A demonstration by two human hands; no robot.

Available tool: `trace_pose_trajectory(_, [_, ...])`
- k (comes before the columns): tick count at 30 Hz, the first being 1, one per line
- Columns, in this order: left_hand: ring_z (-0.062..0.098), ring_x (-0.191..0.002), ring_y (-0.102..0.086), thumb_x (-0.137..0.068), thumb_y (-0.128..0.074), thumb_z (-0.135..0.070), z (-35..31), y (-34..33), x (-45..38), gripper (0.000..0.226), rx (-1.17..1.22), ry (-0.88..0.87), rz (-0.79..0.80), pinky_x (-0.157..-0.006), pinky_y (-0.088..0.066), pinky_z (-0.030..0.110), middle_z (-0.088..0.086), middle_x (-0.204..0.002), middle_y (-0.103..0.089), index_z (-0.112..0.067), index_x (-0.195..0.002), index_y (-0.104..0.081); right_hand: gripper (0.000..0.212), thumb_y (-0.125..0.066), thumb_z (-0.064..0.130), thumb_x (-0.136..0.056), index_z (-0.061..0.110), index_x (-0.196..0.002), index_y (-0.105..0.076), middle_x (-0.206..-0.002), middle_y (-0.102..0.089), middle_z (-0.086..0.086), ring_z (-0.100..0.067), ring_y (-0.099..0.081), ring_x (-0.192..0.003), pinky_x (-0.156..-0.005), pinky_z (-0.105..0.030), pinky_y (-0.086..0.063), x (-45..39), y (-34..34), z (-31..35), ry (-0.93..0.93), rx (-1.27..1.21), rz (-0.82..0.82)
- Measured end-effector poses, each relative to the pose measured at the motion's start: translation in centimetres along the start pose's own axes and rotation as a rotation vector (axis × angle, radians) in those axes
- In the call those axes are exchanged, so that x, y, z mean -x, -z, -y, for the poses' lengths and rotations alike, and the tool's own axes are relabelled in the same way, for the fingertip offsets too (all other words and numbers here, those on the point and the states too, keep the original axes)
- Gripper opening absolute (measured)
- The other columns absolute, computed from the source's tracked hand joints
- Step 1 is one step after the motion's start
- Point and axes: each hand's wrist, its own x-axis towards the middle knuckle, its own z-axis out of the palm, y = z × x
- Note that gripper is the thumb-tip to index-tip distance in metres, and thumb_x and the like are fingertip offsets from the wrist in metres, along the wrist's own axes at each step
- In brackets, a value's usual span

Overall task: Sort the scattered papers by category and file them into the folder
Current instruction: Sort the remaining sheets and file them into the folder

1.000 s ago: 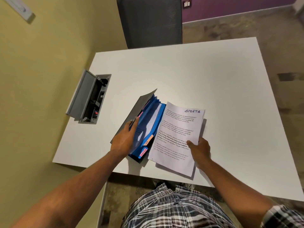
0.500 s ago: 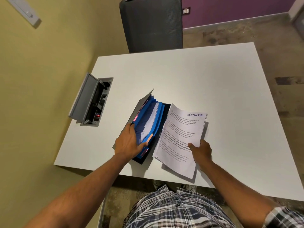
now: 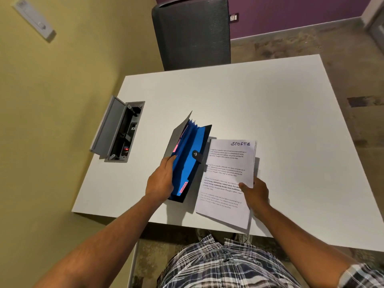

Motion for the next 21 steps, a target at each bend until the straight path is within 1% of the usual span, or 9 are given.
trace_pose_trajectory(2, [0.017,-0.117,-0.054,-0.078,-0.075,0.0,0.2,0.2,-0.2,0.107,0.043,-0.045,0.004,-0.084,-0.061,0.042,-0.001,-0.149,-0.03,-0.04,-0.153,-0.01,0.04,-0.072,0.02,-0.093,0.017,-0.132,-0.063,-0.127,-0.07,-0.008,-0.032,-0.069,-0.106,-0.093,-0.052,-0.058,0.1,0.3,0.0,-0.003,-0.031,-0.014])
trace_pose_trajectory(4, [0.018,-0.115,-0.052,-0.079,-0.07,0.006,0.4,0.4,-0.4,0.11,0.064,-0.071,0.029,-0.084,-0.061,0.041,-0.003,-0.154,-0.02,-0.05,-0.151,-0.009,0.041,-0.071,0.018,-0.094,0.016,-0.134,-0.062,-0.127,-0.07,-0.006,-0.032,-0.068,-0.107,-0.095,-0.049,-0.057,0.3,0.7,0.5,0.002,-0.09,-0.031])
trace_pose_trajectory(6, [0.024,-0.124,-0.051,-0.084,-0.069,0.003,0.4,0.4,-0.5,0.094,0.106,-0.02,0.066,-0.09,-0.058,0.042,-0.003,-0.157,-0.02,-0.045,-0.15,-0.023,0.041,-0.071,0.016,-0.094,0.014,-0.134,-0.062,-0.125,-0.07,-0.005,-0.03,-0.068,-0.107,-0.095,-0.047,-0.057,0.5,1.1,1.4,0.011,-0.155,-0.067])
trace_pose_trajectory(8, [0.028,-0.128,-0.05,-0.088,-0.064,0.0,0.2,0.3,-0.7,0.076,0.137,0.034,0.065,-0.096,-0.055,0.043,0.001,-0.152,-0.035,-0.033,-0.15,-0.034,0.037,-0.073,0.014,-0.092,0.013,-0.129,-0.065,-0.122,-0.071,-0.007,-0.03,-0.069,-0.104,-0.096,-0.049,-0.057,0.5,1.7,2.7,0.022,-0.2,-0.126])
trace_pose_trajectory(10, [0.029,-0.125,-0.053,-0.09,-0.059,0.002,0.0,0.2,-1.0,0.071,0.167,0.045,0.04,-0.097,-0.054,0.044,0.006,-0.142,-0.047,-0.025,-0.151,-0.037,0.033,-0.075,0.013,-0.091,0.013,-0.123,-0.068,-0.117,-0.073,-0.006,-0.028,-0.071,-0.101,-0.096,-0.05,-0.057,0.5,2.3,4.3,0.033,-0.263,-0.181])
trace_pose_trajectory(12, [0.029,-0.122,-0.055,-0.091,-0.057,0.001,0.2,0.2,-1.3,0.069,0.247,0.041,0.022,-0.095,-0.055,0.045,0.007,-0.136,-0.052,-0.024,-0.152,-0.037,0.03,-0.076,0.013,-0.09,0.015,-0.118,-0.069,-0.112,-0.074,-0.002,-0.024,-0.072,-0.1,-0.094,-0.048,-0.059,0.7,2.5,6.1,0.066,-0.338,-0.231])
trace_pose_trajectory(15, [0.028,-0.118,-0.058,-0.094,-0.054,-0.001,0.3,0.3,-1.5,0.062,0.364,0.027,0.019,-0.091,-0.057,0.042,0.009,-0.131,-0.056,-0.021,-0.151,-0.04,0.025,-0.074,0.009,-0.091,0.019,-0.114,-0.068,-0.11,-0.073,0.004,-0.018,-0.071,-0.1,-0.094,-0.036,-0.056,2.0,1.8,9.5,0.184,-0.414,-0.307])
trace_pose_trajectory(18, [0.029,-0.109,-0.061,-0.094,-0.048,-0.001,0.3,0.4,-1.4,0.058,0.412,0.009,0.016,-0.087,-0.057,0.044,0.011,-0.127,-0.06,-0.022,-0.148,-0.044,0.016,-0.073,0.011,-0.092,0.018,-0.104,-0.065,-0.102,-0.072,0.002,-0.02,-0.069,-0.094,-0.09,-0.034,-0.055,3.5,-0.3,12.6,0.332,-0.295,-0.386])
trace_pose_trajectory(21, [0.028,-0.113,-0.06,-0.095,-0.05,-0.004,0.6,0.2,-1.6,0.054,0.437,-0.019,0.029,-0.09,-0.057,0.043,0.011,-0.129,-0.056,-0.02,-0.146,-0.045,0.005,-0.067,0.013,-0.094,0.009,-0.097,-0.065,-0.09,-0.071,-0.001,-0.023,-0.062,-0.078,-0.071,-0.025,-0.043,4.6,-2.5,14.7,0.47,-0.087,-0.452])
